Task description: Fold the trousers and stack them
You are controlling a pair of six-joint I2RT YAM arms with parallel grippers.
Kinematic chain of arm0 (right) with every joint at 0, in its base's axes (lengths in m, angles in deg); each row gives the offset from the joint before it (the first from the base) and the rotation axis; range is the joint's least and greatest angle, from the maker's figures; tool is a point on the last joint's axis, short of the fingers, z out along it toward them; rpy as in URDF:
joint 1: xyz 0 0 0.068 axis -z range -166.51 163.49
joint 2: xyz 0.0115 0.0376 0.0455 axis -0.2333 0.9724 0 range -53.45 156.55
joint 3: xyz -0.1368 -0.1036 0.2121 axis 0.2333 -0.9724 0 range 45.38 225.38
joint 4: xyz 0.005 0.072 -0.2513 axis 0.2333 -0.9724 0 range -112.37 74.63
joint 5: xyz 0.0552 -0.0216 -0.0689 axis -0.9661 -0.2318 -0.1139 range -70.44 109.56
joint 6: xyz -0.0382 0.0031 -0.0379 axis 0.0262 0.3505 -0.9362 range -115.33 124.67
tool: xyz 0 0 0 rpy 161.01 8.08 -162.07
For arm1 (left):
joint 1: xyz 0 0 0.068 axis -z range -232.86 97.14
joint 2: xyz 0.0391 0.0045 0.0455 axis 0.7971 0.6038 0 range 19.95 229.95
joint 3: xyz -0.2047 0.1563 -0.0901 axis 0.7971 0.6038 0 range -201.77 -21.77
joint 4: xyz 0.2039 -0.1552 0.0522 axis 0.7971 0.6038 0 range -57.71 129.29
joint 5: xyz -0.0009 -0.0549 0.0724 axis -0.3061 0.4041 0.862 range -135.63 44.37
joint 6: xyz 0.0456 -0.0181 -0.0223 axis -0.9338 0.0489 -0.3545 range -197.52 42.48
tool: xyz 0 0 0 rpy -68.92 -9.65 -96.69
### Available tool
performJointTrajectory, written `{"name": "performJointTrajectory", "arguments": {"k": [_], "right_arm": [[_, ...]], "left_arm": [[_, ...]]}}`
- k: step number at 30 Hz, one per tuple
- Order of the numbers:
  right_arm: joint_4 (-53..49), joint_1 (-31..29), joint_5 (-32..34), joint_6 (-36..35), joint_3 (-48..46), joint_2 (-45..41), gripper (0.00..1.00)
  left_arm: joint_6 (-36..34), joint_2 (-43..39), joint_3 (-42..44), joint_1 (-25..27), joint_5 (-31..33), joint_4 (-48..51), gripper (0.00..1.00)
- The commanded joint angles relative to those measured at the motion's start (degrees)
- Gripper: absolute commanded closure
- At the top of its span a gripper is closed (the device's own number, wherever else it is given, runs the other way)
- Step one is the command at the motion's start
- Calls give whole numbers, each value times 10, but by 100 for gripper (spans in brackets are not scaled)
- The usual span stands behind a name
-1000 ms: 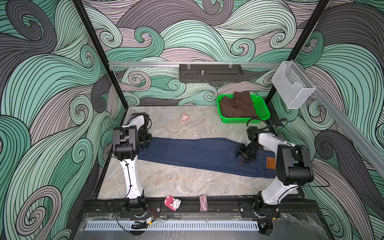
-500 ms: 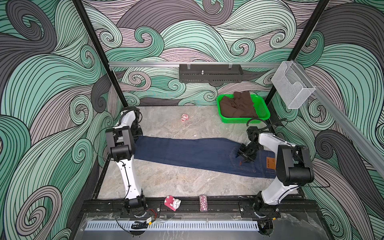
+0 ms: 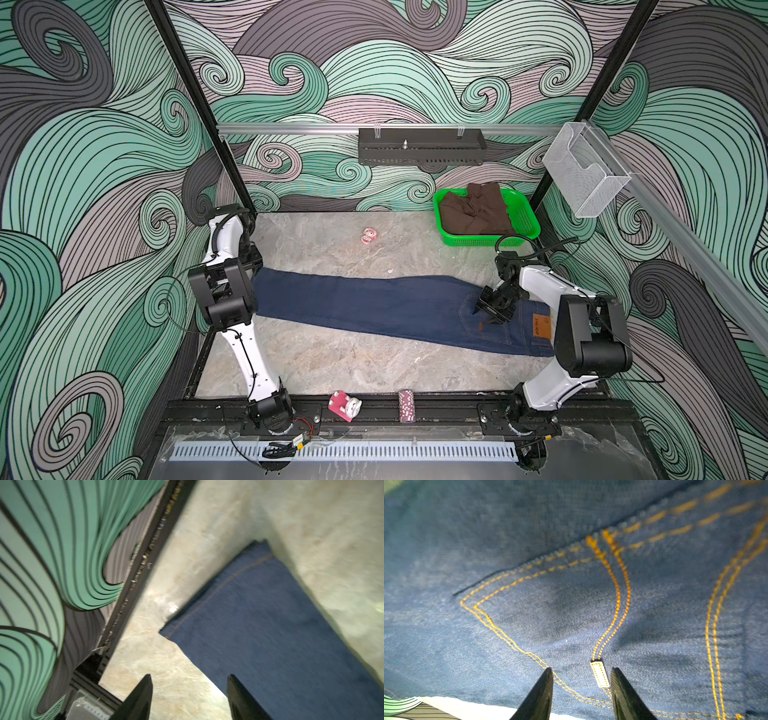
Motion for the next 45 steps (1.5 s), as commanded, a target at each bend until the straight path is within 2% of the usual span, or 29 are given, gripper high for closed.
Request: {"name": "performJointTrajectory", "arguments": {"k": [1,5,8,17,29,34,45], "right_arm": [[-7,-3,12,11,14,-13,53],[7,-2,19,23,7,-11,53],[17,-1,34,26,-1,1,53],[19,18,107,-5,29,61,54],[-10,32,191,-64,123,150,57],[23,41,164,-98,166,174,57],[38,55,133,-155,288,249,58]], "left_arm": [[6,-20,56,34,-112,-20,41],[24,-2,131,39,-160,-61,44],[30,17,153,38,-146,-68,45],[60,58,178,-16,-126,-59,45],[64,46,213,-18,-177,-75,44],[62,42,213,-20,-194,-73,44],[64,29,142,-24,-226,-41,41]]}}
